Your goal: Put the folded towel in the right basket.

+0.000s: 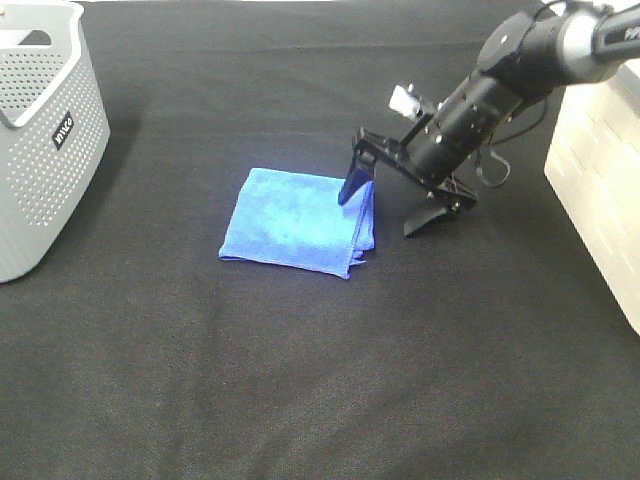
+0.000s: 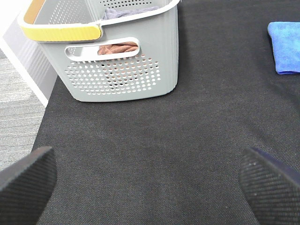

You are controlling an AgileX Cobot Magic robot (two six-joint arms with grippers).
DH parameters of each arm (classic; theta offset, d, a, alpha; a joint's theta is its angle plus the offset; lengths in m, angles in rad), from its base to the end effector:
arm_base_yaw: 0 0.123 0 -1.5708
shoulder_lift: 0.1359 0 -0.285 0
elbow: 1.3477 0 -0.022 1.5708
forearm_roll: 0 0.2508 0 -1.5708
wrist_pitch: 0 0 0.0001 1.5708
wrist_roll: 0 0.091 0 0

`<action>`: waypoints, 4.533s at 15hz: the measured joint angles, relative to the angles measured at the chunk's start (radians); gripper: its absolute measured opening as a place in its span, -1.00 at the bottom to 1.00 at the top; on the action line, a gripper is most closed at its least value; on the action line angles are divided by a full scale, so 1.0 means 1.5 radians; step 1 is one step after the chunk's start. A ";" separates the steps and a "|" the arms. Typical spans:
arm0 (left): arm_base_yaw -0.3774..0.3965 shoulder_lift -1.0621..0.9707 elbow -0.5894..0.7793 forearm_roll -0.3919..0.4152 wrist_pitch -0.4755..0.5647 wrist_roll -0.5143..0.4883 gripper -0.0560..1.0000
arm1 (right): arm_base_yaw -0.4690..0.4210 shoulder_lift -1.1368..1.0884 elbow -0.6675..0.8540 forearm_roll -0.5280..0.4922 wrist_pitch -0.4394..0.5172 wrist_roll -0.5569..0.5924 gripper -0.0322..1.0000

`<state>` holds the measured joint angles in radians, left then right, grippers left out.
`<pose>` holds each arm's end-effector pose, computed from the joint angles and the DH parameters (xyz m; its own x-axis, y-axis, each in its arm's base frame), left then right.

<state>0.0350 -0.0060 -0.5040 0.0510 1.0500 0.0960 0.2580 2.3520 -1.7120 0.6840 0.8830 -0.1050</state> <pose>-0.0060 0.0038 0.2793 -0.4425 0.1056 -0.8905 -0.0213 0.9915 0.1281 0.4447 0.1633 0.1066 -0.9954 0.0659 -0.0693 0.0188 0.8456 0.5334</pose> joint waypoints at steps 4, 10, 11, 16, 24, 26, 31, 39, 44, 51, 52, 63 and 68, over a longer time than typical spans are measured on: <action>0.000 0.000 0.000 0.000 0.000 0.000 0.98 | 0.000 0.015 -0.007 0.023 0.000 0.000 0.91; 0.000 0.000 0.000 0.002 0.000 0.000 0.98 | 0.091 0.060 -0.019 0.157 -0.051 -0.038 0.48; 0.000 0.000 0.000 0.002 0.000 0.000 0.98 | 0.094 0.064 -0.019 0.161 -0.057 -0.044 0.23; 0.000 0.000 0.000 0.002 0.000 0.000 0.98 | 0.091 0.072 -0.015 0.155 -0.062 -0.054 -0.57; 0.000 0.000 0.000 0.003 0.000 0.000 0.98 | 0.019 -0.127 -0.132 0.111 0.071 -0.097 -0.57; 0.000 0.000 0.000 0.003 0.000 0.000 0.98 | -0.043 -0.169 -0.183 0.111 0.143 -0.078 -0.57; 0.000 0.000 0.000 0.003 0.000 0.000 0.98 | -0.231 -0.291 -0.207 0.011 0.217 -0.049 -0.57; 0.000 0.000 0.000 0.003 0.000 0.000 0.98 | -0.412 -0.319 -0.193 -0.299 0.226 -0.027 -0.57; 0.000 0.000 0.000 0.003 0.000 0.000 0.98 | -0.412 -0.207 -0.189 -0.313 0.225 0.008 0.50; 0.000 0.000 0.000 0.003 0.000 0.000 0.98 | -0.336 -0.257 -0.189 -0.333 0.225 0.025 0.94; 0.000 0.000 0.000 0.003 0.000 0.000 0.98 | -0.271 -0.299 -0.189 -0.356 0.225 0.039 0.94; 0.000 0.000 0.000 0.003 0.000 0.000 0.98 | -0.178 -0.801 0.233 -0.389 0.221 0.070 0.94; 0.000 0.000 0.000 0.003 0.000 0.000 0.98 | -0.178 -1.211 0.544 -0.409 0.193 0.070 0.94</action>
<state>0.0350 -0.0060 -0.5040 0.0550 1.0500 0.0960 -0.0090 0.5360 -0.8960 0.0700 1.1730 0.0000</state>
